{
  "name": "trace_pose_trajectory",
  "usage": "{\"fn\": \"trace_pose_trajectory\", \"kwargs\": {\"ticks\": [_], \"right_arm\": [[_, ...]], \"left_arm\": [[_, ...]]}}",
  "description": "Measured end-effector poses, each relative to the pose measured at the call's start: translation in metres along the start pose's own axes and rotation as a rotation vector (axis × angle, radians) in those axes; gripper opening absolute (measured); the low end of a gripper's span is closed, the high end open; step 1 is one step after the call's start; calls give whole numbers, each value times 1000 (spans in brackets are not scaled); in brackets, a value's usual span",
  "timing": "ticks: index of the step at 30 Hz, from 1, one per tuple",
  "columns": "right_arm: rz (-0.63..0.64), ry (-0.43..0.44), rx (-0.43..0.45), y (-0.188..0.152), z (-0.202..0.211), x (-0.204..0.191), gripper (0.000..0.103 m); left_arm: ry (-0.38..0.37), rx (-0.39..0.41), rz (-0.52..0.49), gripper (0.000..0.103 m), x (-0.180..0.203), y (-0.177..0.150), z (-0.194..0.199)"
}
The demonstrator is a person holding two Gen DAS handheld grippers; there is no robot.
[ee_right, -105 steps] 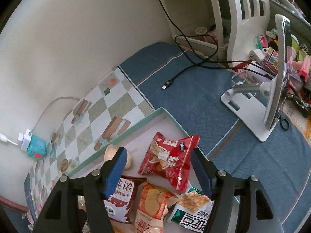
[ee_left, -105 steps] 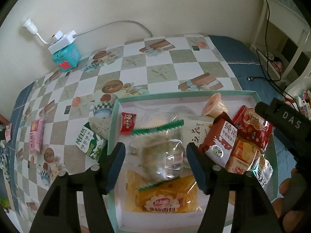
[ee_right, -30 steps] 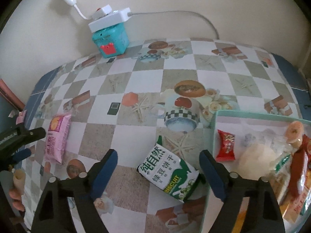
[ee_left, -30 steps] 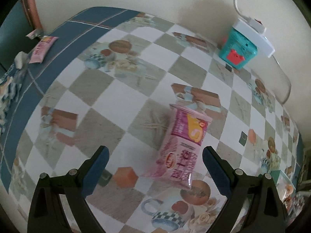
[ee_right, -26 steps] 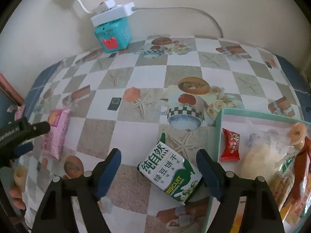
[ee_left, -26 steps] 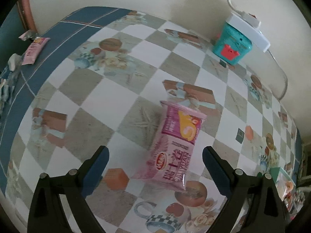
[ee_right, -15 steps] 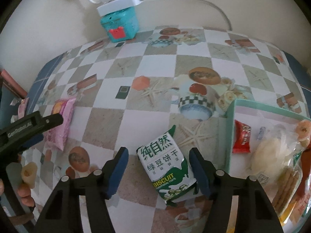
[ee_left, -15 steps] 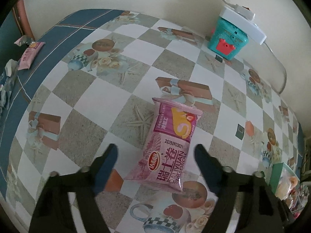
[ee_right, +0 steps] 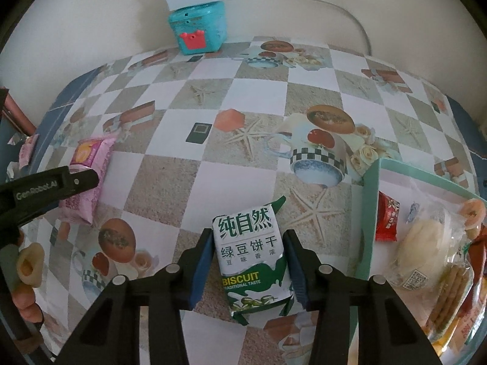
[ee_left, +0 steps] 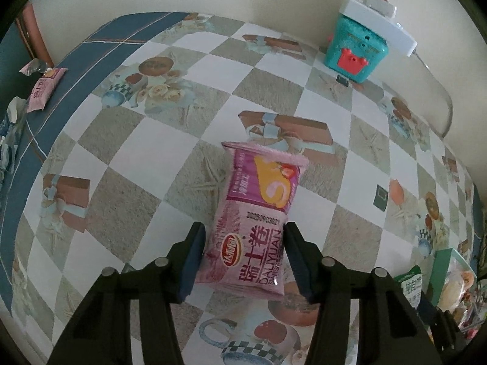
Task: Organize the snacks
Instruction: 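Grasp the pink roll bag with the left tool while the right grasps the green biscuit box, then carry both packs over the tray and open both tools to release them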
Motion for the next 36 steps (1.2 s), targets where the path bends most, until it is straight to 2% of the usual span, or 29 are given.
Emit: {"fn": "trace_pose_trajectory", "kwargs": {"ticks": [10, 24, 30, 36], "right_arm": [[23, -37, -7, 0, -3, -6, 44], [5, -32, 23, 5, 17, -4, 43], [-21, -22, 10, 3, 30, 0, 43], [-64, -15, 21, 1, 62, 2, 43]], "left_arm": [[17, -2, 4, 45, -4, 0, 1], [20, 50, 29, 44, -12, 13, 30], [22, 54, -3, 44, 0, 3, 54], [-10, 71, -18, 44, 12, -6, 92]]}}
Point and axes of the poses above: each gripper's, at about its wrist camera, not at the fingertips, and z roughly against the way its jaws point, x to its right, y to its top, the point moved 1 cm from there along -z, roughly the way its jaws point, and after that the axes turned 11 degrees about z, right-handed, at the moved point
